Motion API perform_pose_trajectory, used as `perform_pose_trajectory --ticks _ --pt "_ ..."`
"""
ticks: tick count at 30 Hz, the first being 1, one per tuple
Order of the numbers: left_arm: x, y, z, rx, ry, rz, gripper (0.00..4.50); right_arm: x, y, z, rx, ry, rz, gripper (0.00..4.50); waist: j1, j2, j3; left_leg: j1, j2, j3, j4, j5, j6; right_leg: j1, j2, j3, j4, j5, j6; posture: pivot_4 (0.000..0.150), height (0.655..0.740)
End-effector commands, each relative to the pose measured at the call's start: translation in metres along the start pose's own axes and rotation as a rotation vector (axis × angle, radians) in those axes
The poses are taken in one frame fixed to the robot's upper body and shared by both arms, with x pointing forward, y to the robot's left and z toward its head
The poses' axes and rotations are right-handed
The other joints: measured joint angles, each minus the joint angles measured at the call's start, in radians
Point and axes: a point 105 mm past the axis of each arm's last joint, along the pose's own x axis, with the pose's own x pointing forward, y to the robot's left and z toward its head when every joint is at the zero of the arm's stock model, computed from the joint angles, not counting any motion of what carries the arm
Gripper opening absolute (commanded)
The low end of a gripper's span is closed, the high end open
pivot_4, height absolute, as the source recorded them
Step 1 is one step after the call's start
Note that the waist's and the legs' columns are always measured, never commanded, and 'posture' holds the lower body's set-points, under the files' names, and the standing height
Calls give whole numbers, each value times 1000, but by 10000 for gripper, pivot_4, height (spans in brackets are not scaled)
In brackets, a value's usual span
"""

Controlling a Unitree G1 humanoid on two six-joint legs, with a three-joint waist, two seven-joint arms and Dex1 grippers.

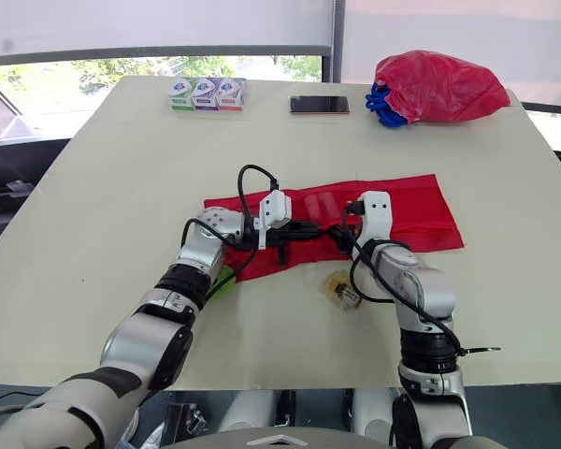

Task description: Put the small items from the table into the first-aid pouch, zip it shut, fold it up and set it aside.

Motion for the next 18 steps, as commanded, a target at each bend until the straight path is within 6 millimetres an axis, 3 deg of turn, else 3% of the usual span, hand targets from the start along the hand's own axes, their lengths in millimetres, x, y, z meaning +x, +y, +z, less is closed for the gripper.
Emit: perform_pose_trajectory --ticks 1,4,7,11,18 --pt "-2 11 14 50 -23 12 0 -13 20 6 -84 -19 123 28603 0 0 0 0 0 0 0 0 0 0 0 0 0 0 0 1500 7400" --pt "-5 14 15 37 -26 -12 0 -24 24 5 -168 4 183 28603 -1 0 0 0 0 0 0 0 0 0 0 0 0 0 0 1500 7400" --pt "-9 18 18 8 -32 -28 0 -31 21 4 -243 15 194 21469 0 0 0 0 0 0 0 0 0 0 0 0 0 0 0 1500 7400" --pt "-11 15 16 -41 -28 -85 0 -27 13 7 -327 -11 140 1386 -1 0 0 0 0 0 0 0 0 0 0 0 0 0 0 1500 7400" --pt "-13 9 15 -100 -37 -164 0 -2 -1 18 -345 -100 9 275 -1 0 0 0 0 1 0 0 0 0 0 0 -1 0 0 1500 7400"
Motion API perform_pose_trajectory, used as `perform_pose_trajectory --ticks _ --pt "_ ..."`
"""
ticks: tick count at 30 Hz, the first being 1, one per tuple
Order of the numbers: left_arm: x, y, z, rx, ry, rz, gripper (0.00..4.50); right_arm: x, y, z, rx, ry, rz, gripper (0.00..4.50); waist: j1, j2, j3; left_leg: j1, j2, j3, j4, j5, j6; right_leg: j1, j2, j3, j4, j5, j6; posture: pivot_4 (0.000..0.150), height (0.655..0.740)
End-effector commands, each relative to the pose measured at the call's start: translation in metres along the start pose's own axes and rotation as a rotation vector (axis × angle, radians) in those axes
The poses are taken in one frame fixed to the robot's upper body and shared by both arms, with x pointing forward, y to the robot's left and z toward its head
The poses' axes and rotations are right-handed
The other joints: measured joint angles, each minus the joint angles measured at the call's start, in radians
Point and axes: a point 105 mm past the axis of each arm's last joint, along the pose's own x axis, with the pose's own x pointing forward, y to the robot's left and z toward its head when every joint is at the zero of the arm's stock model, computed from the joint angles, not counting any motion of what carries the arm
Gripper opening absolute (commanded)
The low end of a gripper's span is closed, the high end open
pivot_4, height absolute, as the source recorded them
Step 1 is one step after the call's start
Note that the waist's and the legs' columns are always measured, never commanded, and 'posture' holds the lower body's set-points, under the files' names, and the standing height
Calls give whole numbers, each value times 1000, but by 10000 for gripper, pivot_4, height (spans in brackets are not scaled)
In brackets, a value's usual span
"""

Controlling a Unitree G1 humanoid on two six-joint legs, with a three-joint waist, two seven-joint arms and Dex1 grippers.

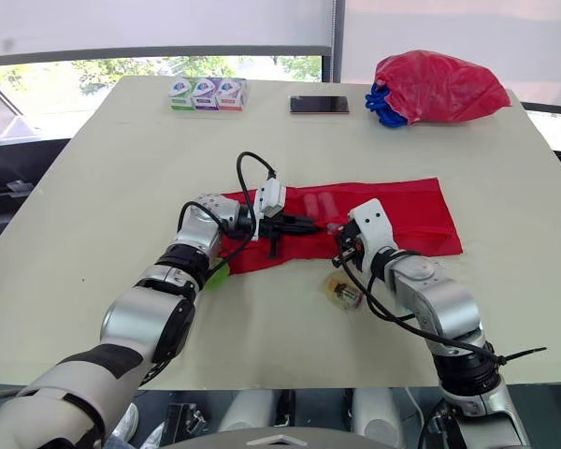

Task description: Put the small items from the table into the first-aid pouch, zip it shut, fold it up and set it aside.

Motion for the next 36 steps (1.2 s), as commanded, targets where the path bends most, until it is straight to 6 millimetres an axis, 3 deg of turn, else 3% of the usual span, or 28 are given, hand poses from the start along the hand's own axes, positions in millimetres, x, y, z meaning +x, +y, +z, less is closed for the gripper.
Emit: perform_pose_trajectory --ticks 1,7,11,15,18,24,30,31,35,36 --pt "-1 3 14 19 -36 -33 0 13 -8 20 -26 -101 -70 275 0 0 0 0 0 0 0 0 0 0 0 0 0 0 0 1500 7400" --pt "-3 5 15 26 -21 -29 0 31 -2 27 -31 -147 -56 275 -1 0 0 0 0 0 0 0 0 0 0 0 0 0 0 1500 7400" --pt "-7 9 16 40 -5 -12 0 21 2 25 -37 -154 -19 275 2 0 0 -1 0 0 0 0 0 0 0 0 0 0 0 1500 7400" --pt "-13 12 16 63 25 -5 0 -12 14 18 -106 -159 104 275 4 0 0 -2 -1 -1 0 0 0 0 -1 -1 -1 0 0 1500 7400" --pt "-17 12 17 70 40 -13 0 -39 19 29 -151 -246 169 275 1 0 0 -2 -1 -2 0 -1 1 0 -1 -1 -1 0 1 1500 7400" --pt "-21 10 17 102 90 -62 0 -104 12 32 -233 -330 281 275 10 -1 0 -1 -1 -4 1 -1 1 1 0 -1 0 -1 1 1500 7400" --pt "-21 7 14 135 139 -97 0 -170 -17 14 -263 -215 307 25370 27 -2 1 -1 -2 -2 2 -1 2 1 0 0 -1 0 1 1500 7400" --pt "-22 7 13 139 147 -97 0 -181 -21 11 -276 -196 308 27264 28 -2 1 -1 -1 -2 2 -1 2 1 0 0 -1 0 1 1500 7400" --pt "-22 8 13 143 155 -92 0 -212 -31 12 -288 -173 303 42267 27 -3 1 0 -1 -1 2 -1 2 2 1 1 0 0 1 1500 7400" --pt "-22 9 13 145 157 -89 0 -217 -33 13 -291 -170 301 43929 27 -3 1 0 0 -1 2 -1 2 2 1 1 0 0 1 1500 7400"
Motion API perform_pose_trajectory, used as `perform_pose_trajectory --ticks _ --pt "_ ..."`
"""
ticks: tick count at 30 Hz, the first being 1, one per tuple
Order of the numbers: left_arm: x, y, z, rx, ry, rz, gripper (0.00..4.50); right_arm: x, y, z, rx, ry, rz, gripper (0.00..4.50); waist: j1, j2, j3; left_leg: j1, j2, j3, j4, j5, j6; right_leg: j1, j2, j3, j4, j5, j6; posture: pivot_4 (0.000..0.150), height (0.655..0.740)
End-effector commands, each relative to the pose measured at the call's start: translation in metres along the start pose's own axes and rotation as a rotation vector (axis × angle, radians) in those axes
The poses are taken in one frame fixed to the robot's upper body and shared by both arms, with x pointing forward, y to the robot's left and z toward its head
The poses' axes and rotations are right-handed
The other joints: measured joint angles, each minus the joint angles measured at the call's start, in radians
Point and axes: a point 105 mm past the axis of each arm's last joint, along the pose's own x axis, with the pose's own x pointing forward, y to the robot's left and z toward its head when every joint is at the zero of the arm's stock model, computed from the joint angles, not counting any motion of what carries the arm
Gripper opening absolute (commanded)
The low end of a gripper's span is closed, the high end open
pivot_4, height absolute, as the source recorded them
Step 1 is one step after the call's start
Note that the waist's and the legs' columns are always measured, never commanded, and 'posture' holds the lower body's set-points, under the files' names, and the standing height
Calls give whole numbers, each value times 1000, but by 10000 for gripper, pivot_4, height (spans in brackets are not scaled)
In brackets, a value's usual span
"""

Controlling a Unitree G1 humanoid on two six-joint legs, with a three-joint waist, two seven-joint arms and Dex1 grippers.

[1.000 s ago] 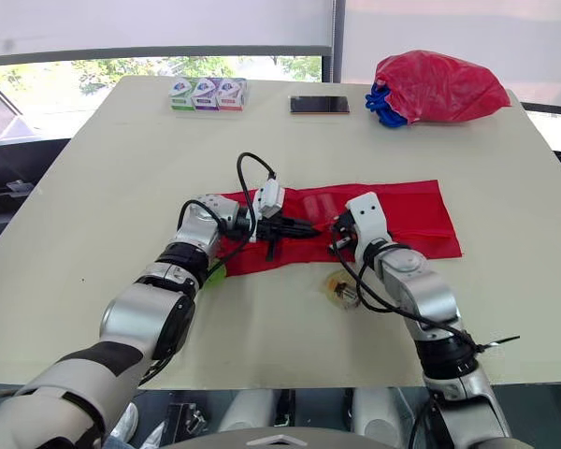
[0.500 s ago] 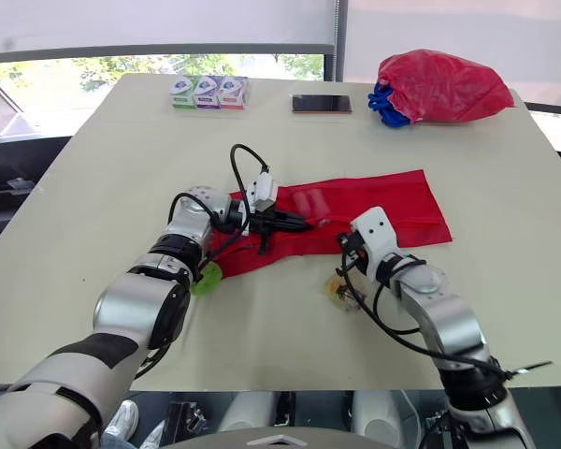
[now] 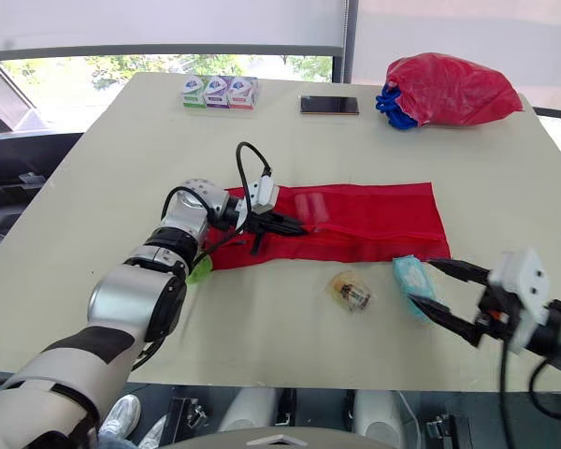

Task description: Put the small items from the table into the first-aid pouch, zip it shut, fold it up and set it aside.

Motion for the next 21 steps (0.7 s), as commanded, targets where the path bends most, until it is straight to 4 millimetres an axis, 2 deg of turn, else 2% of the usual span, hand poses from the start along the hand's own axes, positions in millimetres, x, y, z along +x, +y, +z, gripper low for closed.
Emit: perform_pose_trajectory --ticks 1,6,11,15,21 --pt "-3 4 11 57 -1 -11 0 -22 0 15 -54 -18 11 43929 1 -1 0 0 0 0 0 0 0 0 0 0 0 0 0 1500 7400" --pt "-5 6 11 64 13 3 0 -51 -5 22 -76 51 0 43929 2 -1 0 0 0 1 0 0 0 0 0 1 0 0 0 1500 7400" --pt "-5 7 11 68 13 13 0 -58 -6 25 -83 81 9 43929 2 -3 1 0 0 0 0 0 0 0 0 1 0 0 0 1500 7400" --pt "-3 8 13 95 3 27 0 -42 -4 20 -68 66 10 43929 2 -3 0 0 1 0 0 0 0 0 0 1 0 0 0 1500 7400" --pt "0 9 17 118 -16 36 0 0 5 7 -42 53 22 43929 3 -3 0 0 1 0 0 0 0 0 0 1 1 0 0 1500 7400"
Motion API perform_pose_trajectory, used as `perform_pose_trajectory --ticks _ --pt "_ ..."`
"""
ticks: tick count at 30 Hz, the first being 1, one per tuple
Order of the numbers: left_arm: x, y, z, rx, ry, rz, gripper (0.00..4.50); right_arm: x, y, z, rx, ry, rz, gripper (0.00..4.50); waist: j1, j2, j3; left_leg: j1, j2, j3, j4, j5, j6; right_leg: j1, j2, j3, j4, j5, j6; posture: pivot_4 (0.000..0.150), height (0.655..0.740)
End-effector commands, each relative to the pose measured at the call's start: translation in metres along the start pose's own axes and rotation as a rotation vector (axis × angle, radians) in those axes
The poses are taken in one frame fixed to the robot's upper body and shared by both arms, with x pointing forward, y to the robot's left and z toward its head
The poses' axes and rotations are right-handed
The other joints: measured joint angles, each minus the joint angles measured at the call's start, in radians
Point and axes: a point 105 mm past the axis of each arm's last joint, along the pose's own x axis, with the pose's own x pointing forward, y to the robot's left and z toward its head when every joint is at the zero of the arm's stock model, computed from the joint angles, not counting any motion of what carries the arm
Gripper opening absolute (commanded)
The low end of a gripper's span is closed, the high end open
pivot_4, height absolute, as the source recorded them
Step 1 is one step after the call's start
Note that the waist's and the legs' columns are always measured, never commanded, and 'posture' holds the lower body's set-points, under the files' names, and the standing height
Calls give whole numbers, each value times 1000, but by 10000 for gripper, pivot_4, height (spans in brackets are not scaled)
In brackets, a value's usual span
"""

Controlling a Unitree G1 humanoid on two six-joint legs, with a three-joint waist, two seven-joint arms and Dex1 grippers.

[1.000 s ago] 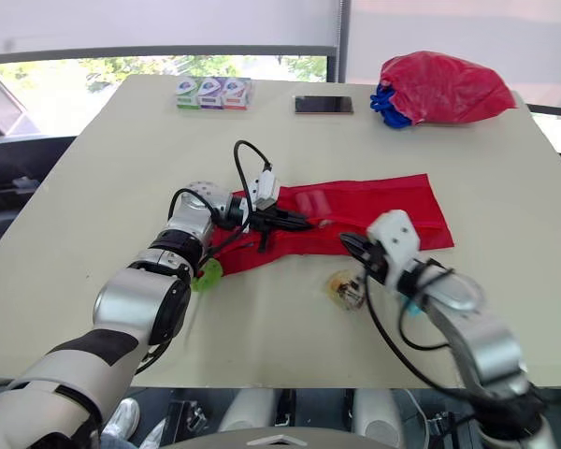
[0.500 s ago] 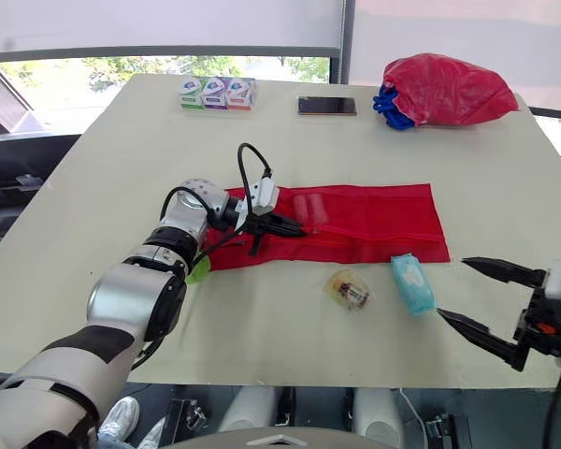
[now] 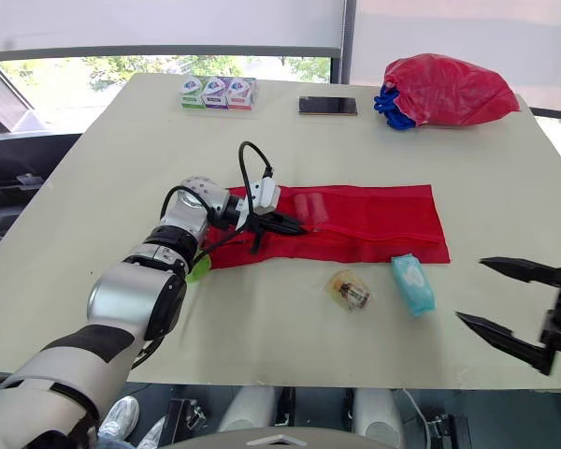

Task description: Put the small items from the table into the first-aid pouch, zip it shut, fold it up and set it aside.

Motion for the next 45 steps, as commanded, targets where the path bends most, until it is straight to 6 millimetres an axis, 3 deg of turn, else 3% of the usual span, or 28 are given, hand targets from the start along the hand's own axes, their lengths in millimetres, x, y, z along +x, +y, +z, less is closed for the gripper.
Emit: perform_pose_trajectory --ticks 1,7,10,13,17,18,21,23,25,26,31,34,36,40,45 --pt "-2 7 13 57 -29 26 0 18 4 1 -35 0 -7 43929 1 0 0 0 0 0 0 0 0 0 0 0 0 0 0 1500 7400" --pt "2 6 14 92 -27 15 0 84 17 -24 -58 33 56 43929 0 0 0 0 -1 0 2 0 0 0 0 0 1 0 0 1500 7400" --pt "5 5 15 99 -35 12 0 104 17 -46 -93 99 49 43929 2 0 0 -1 -1 -1 2 0 0 0 0 -1 1 0 0 1500 7400" --pt "6 4 15 104 -38 10 0 120 16 -53 -88 88 46 43929 1 0 -1 -1 -2 0 2 0 0 0 0 0 0 0 0 1500 7400" --pt "8 4 15 103 -44 16 0 130 18 -63 -87 125 62 43929 0 0 -1 -1 -2 0 2 1 -1 0 0 0 0 0 0 1500 7400" --pt "8 4 15 102 -47 18 0 131 20 -65 -96 136 73 41815 1 0 -1 -1 -2 0 2 1 -1 0 0 0 0 0 0 1500 7400" --pt "10 3 15 102 -51 17 0 135 20 -63 -120 124 68 33017 0 0 -1 -1 -2 -1 2 0 0 0 0 0 0 0 0 1500 7400" --pt "11 2 14 100 -54 16 0 136 19 -58 -113 104 59 20882 0 0 -1 -1 -2 0 2 0 0 0 0 0 0 0 0 1500 7400" --pt "11 2 14 96 -58 16 0 134 20 -55 -113 95 57 16284 0 0 -1 -1 -2 0 2 0 0 0 0 0 1 0 0 1500 7400" --pt "11 2 13 94 -60 16 0 132 19 -53 -109 88 48 10766 0 0 -1 -1 -2 0 2 0 0 0 0 0 1 0 0 1500 7400" --pt "13 1 15 89 -79 19 0 131 10 -40 -27 44 -47 9447 -1 0 -1 -1 -2 0 2 0 0 0 0 0 1 0 0 1500 7400" --pt "17 0 15 85 -98 15 0 140 -6 -29 61 40 -205 9447 -1 0 -1 -1 -1 -1 2 1 -1 0 0 -1 1 0 0 1500 7400" --pt "20 -2 16 84 -109 12 0 146 -9 -34 84 86 -255 9447 -1 0 -1 -1 -1 0 3 0 0 0 0 0 2 0 0 1500 7400" --pt "24 -4 17 81 -130 2 0 152 -9 -43 139 150 -289 9447 1 0 -1 -2 -2 -1 3 0 0 0 0 -1 2 0 -1 1500 7400" --pt "26 -2 20 53 -171 27 0 157 -6 -36 124 128 -244 9447 -1 0 -1 -2 -2 -1 3 0 0 0 0 -1 1 0 0 1500 7400"
